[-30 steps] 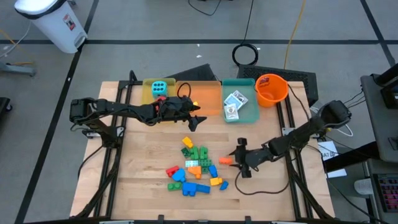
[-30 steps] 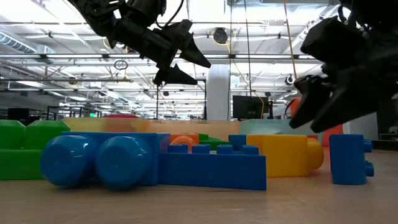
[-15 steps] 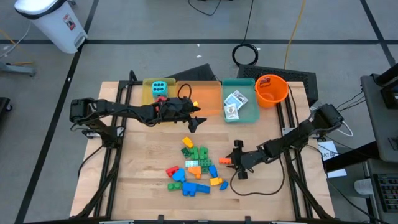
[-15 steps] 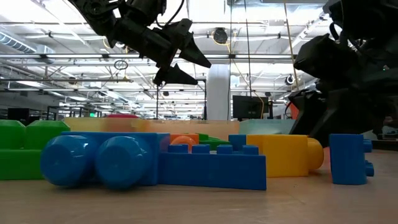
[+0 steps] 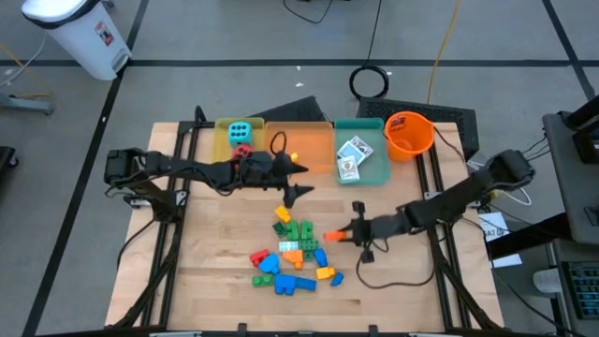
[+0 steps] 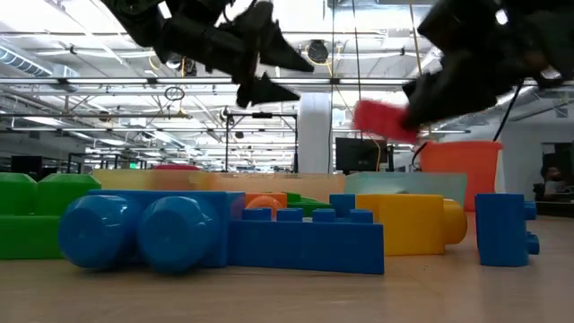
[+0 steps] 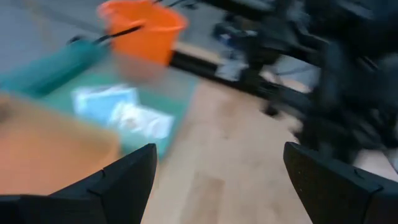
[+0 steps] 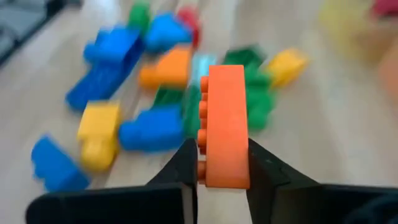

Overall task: Pick & Place Toys
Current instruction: Put the orange game piece into the orange bin

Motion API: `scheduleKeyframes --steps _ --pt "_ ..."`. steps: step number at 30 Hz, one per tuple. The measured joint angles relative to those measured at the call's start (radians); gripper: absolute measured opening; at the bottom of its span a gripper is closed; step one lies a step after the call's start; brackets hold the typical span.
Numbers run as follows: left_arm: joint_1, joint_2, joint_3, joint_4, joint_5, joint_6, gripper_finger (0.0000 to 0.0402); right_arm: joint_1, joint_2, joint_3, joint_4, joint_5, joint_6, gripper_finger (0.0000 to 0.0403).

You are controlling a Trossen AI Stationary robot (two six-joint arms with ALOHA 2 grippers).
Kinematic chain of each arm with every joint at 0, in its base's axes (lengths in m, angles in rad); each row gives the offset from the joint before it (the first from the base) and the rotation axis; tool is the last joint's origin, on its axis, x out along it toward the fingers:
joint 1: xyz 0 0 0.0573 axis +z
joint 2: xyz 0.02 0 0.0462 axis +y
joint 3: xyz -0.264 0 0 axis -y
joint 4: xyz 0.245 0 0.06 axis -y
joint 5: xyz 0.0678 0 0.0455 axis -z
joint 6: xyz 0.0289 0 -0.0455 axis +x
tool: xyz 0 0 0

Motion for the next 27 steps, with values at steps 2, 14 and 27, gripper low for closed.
scheduleKeyframes --steps 2,14,27 --pt "-0.036 0.0 0.0 0.028 0.011 0.071 0.0353 -0.038 -0.061 0.0 0.001 0.002 -0.018 0.0049" --pt "-0.19 0.089 0.0 0.21 -0.073 0.236 0.0353 -0.204 -0.12 0.001 0.18 -0.108 -0.09 0.0049" --pt "-0.161 0.102 0.0 0.204 -0.074 0.186 0.0314 -0.215 0.008 0.001 0.335 -0.107 -0.145 0.0054"
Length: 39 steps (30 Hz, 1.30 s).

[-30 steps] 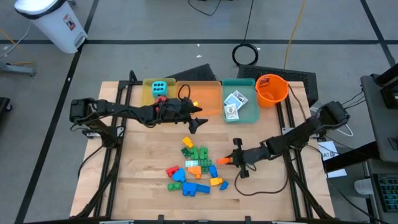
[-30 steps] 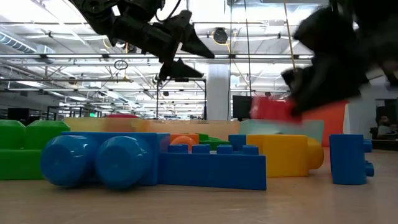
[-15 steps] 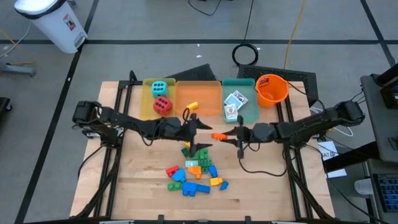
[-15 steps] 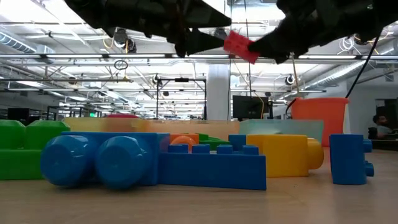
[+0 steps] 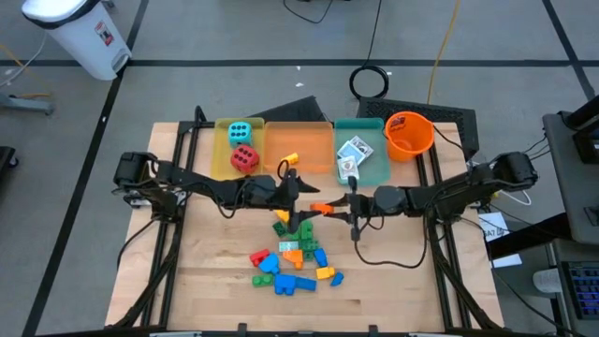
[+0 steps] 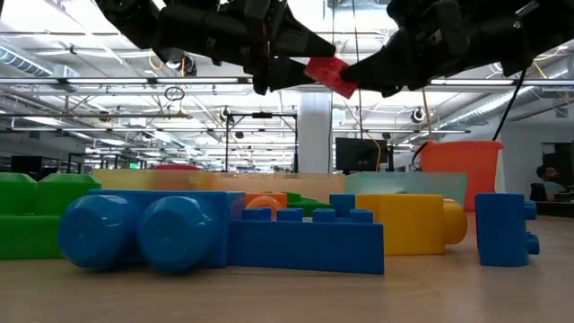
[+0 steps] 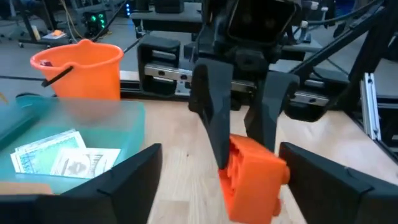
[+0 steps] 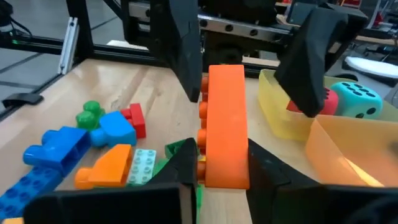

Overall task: Pick & Place Toys
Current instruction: Put the orange game piece into the orange bin

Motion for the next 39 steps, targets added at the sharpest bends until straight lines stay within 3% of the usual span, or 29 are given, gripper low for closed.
scheduleKeyframes --steps 12,19,27,34,39 --pt "0.03 0.0 0.0 -0.042 0.041 0.047 0.0101 -0.052 0.008 0.0 0.021 -0.003 -0.008 0.0059" --pt "0.113 -0.062 0.0 -0.083 0.053 0.068 0.0102 -0.063 -0.032 0.002 -0.015 0.052 0.044 0.011" --pt "0.285 -0.103 0.002 -0.176 0.027 0.094 0.0101 -0.072 -0.173 -0.002 -0.246 0.136 0.034 0.0168" --pt "0.445 0.025 0.002 -0.145 0.108 0.048 0.0101 -0.121 -0.197 -0.066 -0.209 0.135 0.031 0.0176" --pt "0.51 0.132 -0.001 -0.115 0.1 0.007 0.0102 -0.152 -0.193 -0.087 -0.198 0.128 0.035 0.017"
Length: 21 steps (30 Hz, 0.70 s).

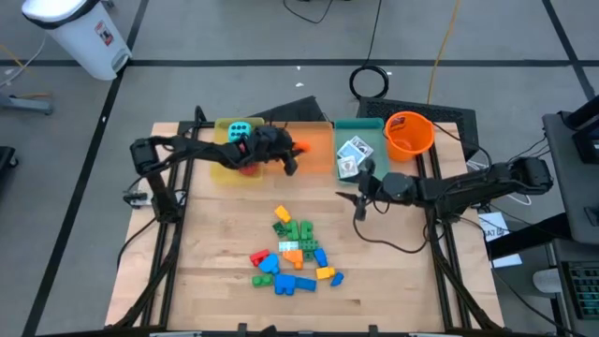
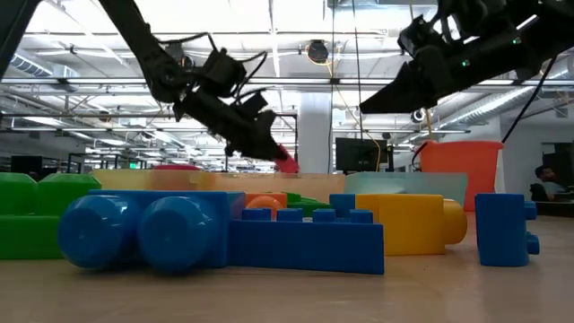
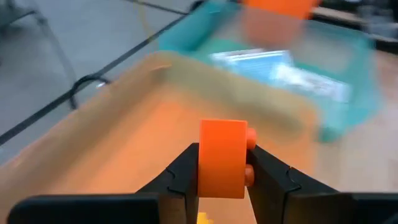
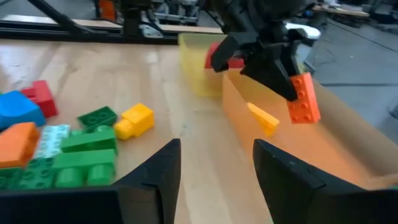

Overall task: Pick & Place Toys
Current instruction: Put the orange game piece into the orange bin, then put the blue game piece into the orange bin

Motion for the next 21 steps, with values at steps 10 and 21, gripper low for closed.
scheduleKeyframes --steps 10,21 --pt "0.012 0.012 0.001 0.007 -0.102 -0.018 0.0274 -0.005 0.0 -0.006 0.022 0.0 0.004 0.0182" --pt "-0.054 -0.228 0.002 -0.161 -0.093 -0.128 0.0357 0.051 0.0 -0.006 0.033 -0.028 -0.025 0.019"
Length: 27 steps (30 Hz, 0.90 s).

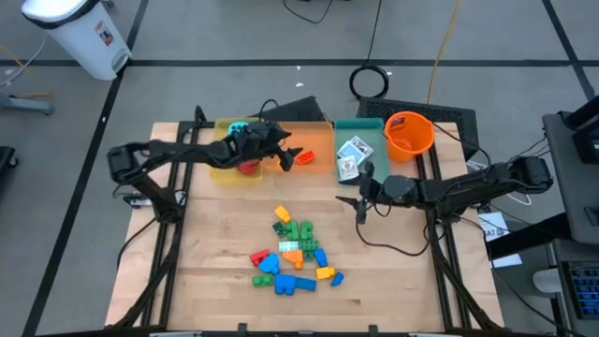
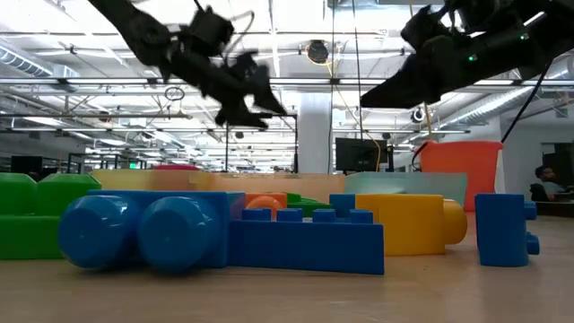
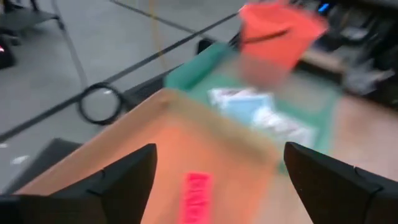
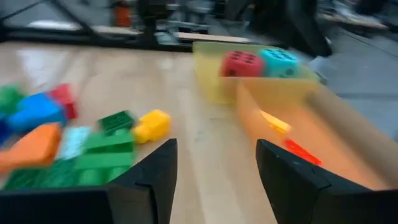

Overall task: Pick & Place Toys
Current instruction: Put the blue game piece into the orange bin

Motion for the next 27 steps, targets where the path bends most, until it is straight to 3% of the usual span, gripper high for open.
scheduleKeyframes --steps 5,11,17,21,27 --pt "-0.073 -0.123 0.0 -0.115 0.06 -0.071 0.0362 0.094 0.021 0.0 -0.018 -0.261 -0.052 0.0192" --pt "-0.207 -0.148 0.0 -0.143 0.06 -0.079 0.0363 0.293 0.158 0.002 0.075 -0.256 0.086 0.0213" --pt "-0.313 -0.136 -0.001 -0.139 -0.04 -0.124 0.0363 0.451 0.379 0.057 0.135 -0.246 0.161 0.0241" --pt "-0.354 -0.137 0.0 -0.132 -0.079 -0.152 0.0363 0.484 0.501 0.109 0.147 -0.207 0.161 0.0241" --pt "-0.385 -0.137 0.0 -0.129 -0.094 -0.188 0.0363 0.484 0.6 0.155 0.154 -0.297 0.183 0.0231"
